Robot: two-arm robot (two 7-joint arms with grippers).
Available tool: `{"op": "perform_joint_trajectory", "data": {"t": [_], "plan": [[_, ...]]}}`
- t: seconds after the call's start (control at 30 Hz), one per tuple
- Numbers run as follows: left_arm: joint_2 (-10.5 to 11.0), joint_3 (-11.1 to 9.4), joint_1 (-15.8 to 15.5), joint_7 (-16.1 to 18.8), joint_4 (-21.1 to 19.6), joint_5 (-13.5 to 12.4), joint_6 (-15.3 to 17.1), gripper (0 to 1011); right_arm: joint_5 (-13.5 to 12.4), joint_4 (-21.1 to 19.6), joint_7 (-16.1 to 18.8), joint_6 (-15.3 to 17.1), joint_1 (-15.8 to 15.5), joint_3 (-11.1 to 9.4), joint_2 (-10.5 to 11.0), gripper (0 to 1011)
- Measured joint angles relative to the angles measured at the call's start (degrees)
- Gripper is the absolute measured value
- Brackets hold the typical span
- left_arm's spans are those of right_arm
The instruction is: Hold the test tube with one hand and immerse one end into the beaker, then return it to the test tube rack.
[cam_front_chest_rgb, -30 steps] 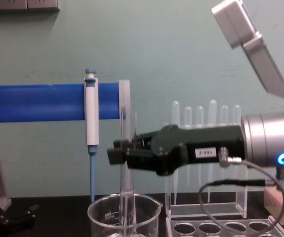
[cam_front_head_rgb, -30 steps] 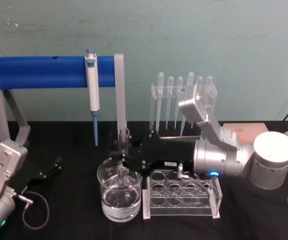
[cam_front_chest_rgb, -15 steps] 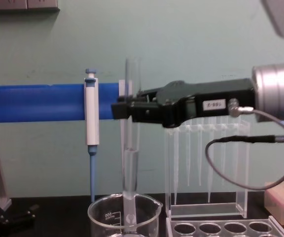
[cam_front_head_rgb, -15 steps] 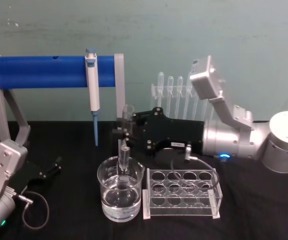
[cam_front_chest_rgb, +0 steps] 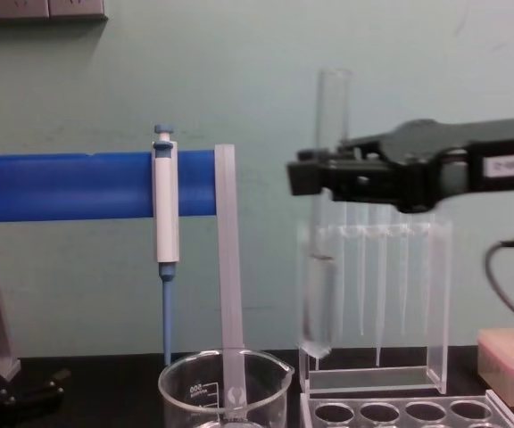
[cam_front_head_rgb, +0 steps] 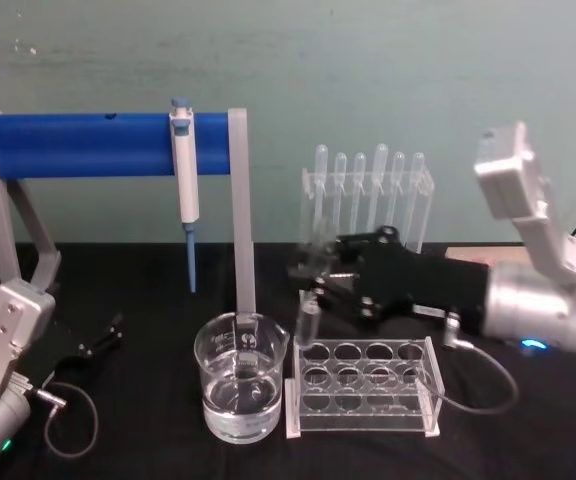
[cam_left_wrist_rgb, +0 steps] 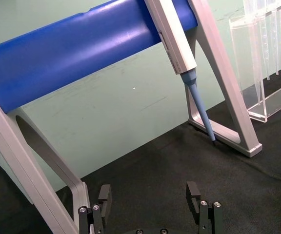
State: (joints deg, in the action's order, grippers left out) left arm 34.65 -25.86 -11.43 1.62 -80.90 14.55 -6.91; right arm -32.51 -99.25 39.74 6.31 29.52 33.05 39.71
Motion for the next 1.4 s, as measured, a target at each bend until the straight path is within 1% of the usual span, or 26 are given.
{"op": "perform_joint_trajectory", "data": {"t": [0.03, 0.07, 0.1, 0.13, 0.17, 0.23, 0.27, 0.3, 0.37, 0.47, 0.57, 0.77, 0.9, 1.03, 1.2, 1.4], "plan": [[0.0, 0.0, 0.0, 0.0, 0.0, 0.0, 0.0, 1000, -0.2, -0.6, -0.3, -0.1, -0.8, -0.4, 0.6, 225], [0.0, 0.0, 0.0, 0.0, 0.0, 0.0, 0.0, 1000, -0.7, -1.5, -0.8, -0.6, -2.3, -1.3, 1.7, 225], [0.0, 0.0, 0.0, 0.0, 0.0, 0.0, 0.0, 1000, -0.9, -2.0, -1.1, -0.8, -3.1, -1.6, 2.2, 225], [0.0, 0.0, 0.0, 0.0, 0.0, 0.0, 0.0, 1000, -1.2, -2.7, -1.7, -1.4, -4.7, -2.5, 3.2, 226], [0.0, 0.0, 0.0, 0.0, 0.0, 0.0, 0.0, 1000, -1.2, -2.7, -1.7, -1.4, -4.7, -2.5, 3.2, 225], [0.0, 0.0, 0.0, 0.0, 0.0, 0.0, 0.0, 1000, -1.7, -3.5, -2.3, -2.7, -7.4, -3.8, 4.5, 225], [0.0, 0.0, 0.0, 0.0, 0.0, 0.0, 0.0, 1000, -1.7, -3.5, -2.3, -2.7, -7.4, -3.8, 4.5, 225], [0.0, 0.0, 0.0, 0.0, 0.0, 0.0, 0.0, 1000, -1.7, -3.7, -2.5, -3.2, -8.5, -4.3, 4.9, 225], [0.0, 0.0, 0.0, 0.0, 0.0, 0.0, 0.0, 1000, -1.6, -3.8, -2.7, -3.6, -9.4, -4.6, 5.2, 225], [0.0, 0.0, 0.0, 0.0, 0.0, 0.0, 0.0, 1000, -0.7, -3.7, -3.3, -4.9, -11.2, -5.4, 5.6, 225], [0.0, 0.0, 0.0, 0.0, 0.0, 0.0, 0.0, 1000, -0.2, -3.2, -3.6, -5.4, -12.0, -5.8, 5.6, 225], [0.0, 0.0, 0.0, 0.0, 0.0, 0.0, 0.0, 1000, 1.0, -1.2, -3.7, -6.7, -12.9, -6.6, 4.8, 225], [0.0, 0.0, 0.0, 0.0, 0.0, 0.0, 0.0, 1000, 1.8, 0.6, -3.6, -7.8, -12.9, -6.8, 3.7, 225], [0.0, 0.0, 0.0, 0.0, 0.0, 0.0, 0.0, 1000, 2.4, 2.0, -3.1, -8.5, -12.5, -6.8, 2.6, 225], [0.0, 0.0, 0.0, 0.0, 0.0, 0.0, 0.0, 1000, 3.4, 4.6, -1.9, -9.4, -11.4, -6.4, 0.4, 225], [0.0, 0.0, 0.0, 0.0, 0.0, 0.0, 0.0, 1000, 4.1, 6.7, -1.2, -10.0, -10.6, -5.9, -1.2, 225]]}}
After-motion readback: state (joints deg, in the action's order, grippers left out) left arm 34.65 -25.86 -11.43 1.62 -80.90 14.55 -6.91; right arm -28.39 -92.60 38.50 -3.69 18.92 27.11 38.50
